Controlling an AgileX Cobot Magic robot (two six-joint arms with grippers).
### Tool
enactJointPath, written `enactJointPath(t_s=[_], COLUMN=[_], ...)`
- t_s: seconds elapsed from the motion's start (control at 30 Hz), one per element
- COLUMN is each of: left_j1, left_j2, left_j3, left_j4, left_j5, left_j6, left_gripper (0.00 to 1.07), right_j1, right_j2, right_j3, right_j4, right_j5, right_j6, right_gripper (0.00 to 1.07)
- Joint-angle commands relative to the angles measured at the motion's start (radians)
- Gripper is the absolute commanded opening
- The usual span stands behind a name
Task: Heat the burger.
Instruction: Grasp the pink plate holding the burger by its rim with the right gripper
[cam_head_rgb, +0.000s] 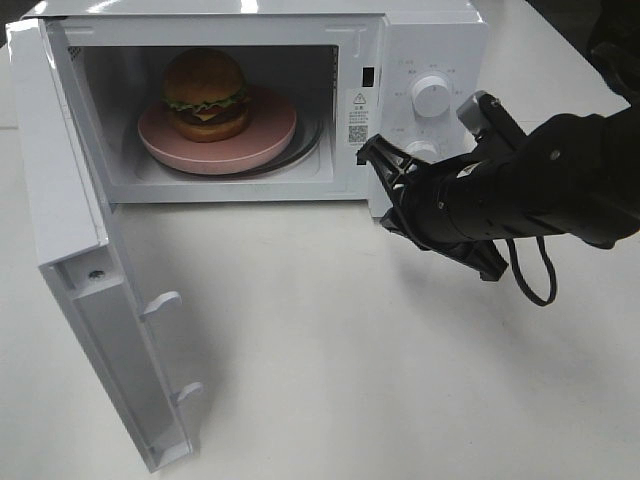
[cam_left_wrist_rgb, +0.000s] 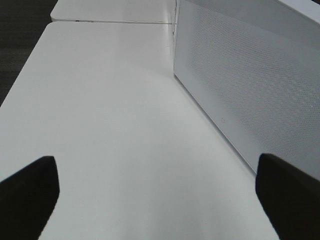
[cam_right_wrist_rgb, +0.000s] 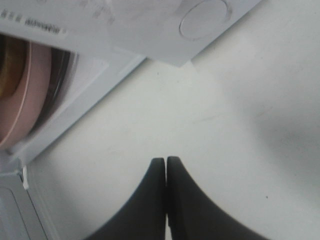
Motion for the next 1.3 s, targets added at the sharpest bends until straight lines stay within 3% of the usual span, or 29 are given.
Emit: enactJointPath(t_s=[0.03,0.27,0.33,0.43,0.6,0.8,0.97,1.3], left_j1=[0.003,0.003,0.003,0.003,0.003,0.003,0.003,0.003], left_j2=[-0.016,-0.016,-0.016,-0.016,-0.016,-0.016,-0.016,-0.016], left_j3=[0.004,0.004,0.004,0.004,0.004,0.004,0.004,0.004], left_j4=[-0.009,-0.009,-0.009,-0.009,-0.009,-0.009,-0.009,-0.009], left_j5=[-0.009,-0.009,-0.009,-0.009,-0.009,-0.009,-0.009,-0.009], left_j6=[0.003,0.003,0.003,0.003,0.003,0.003,0.003,0.003], left_gripper=[1.00,1.00,1.00,1.00,1.00,1.00,1.00,1.00], right_j1=[-0.003,-0.003,-0.003,-0.003,-0.003,-0.003,0.000,0.000], right_j2=[-0.052,-0.115,-0.149,-0.154,-0.169,-0.169,-0.169,-0.169], right_j3=[0.000,0.000,0.000,-0.001,-0.057,-0.107,-0.175,-0.212], right_j4=[-0.057,-0.205,-0.331,-0.362,-0.537,-0.604,-0.643,-0.675], right_j5=[0.145,0.318,0.417,0.439,0.680,0.803,0.911,0.937], right_j6=[-0.176,-0.290,-0.368,-0.376,-0.525,-0.652,-0.951,-1.499], right_gripper=[0.02,0.03,0.05,0.05,0.06,0.07,0.09,0.12])
